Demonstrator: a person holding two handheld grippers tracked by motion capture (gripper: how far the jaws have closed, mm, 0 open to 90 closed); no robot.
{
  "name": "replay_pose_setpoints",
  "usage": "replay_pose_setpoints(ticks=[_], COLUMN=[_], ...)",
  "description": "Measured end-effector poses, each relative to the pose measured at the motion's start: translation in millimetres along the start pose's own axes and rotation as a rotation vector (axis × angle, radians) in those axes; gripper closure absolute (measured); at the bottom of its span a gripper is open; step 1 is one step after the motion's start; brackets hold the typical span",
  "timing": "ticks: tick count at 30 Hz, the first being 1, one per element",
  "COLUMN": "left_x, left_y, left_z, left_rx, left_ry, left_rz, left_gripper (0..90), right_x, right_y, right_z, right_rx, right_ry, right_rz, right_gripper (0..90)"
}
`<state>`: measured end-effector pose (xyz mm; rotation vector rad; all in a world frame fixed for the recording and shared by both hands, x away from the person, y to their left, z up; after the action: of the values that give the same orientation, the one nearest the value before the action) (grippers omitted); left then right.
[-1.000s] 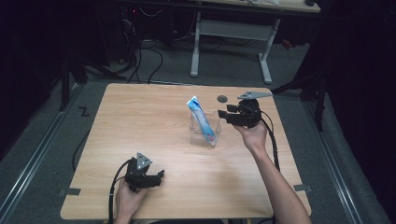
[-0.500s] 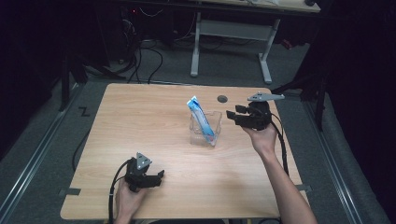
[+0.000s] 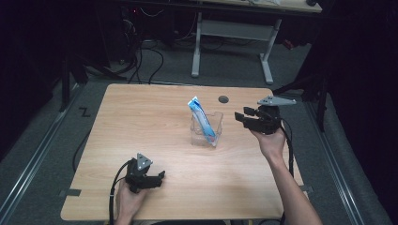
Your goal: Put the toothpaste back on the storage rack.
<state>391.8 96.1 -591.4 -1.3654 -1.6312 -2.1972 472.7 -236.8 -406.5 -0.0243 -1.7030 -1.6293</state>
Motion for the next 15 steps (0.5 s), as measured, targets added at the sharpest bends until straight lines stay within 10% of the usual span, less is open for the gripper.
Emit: replay_pose_setpoints(ticks=[15], left_x=[0.0], left_y=[0.0], left_z=[0.1], left_rx=[-0.001], left_ry=[0.001], left_rz=[0.001], left_gripper=[15.2], right_x=[25.4], right_y=[-3.8], right_z=[-5.9], right_rx=[0.053], right_ry=[-0.035], right_rz=[-0.012], right_gripper=[49.6])
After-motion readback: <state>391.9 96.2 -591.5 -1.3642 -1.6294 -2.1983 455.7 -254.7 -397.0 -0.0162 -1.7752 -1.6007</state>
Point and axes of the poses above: each handheld gripper's, and its own axes: x roughly backward along the jaws, y roughly out of its top, z roughly to its left, the point moved 8 cm from there along -x, roughly forward along the jaws, and after that the axes turned 4 degrees about -x, right-handed, at the moved point
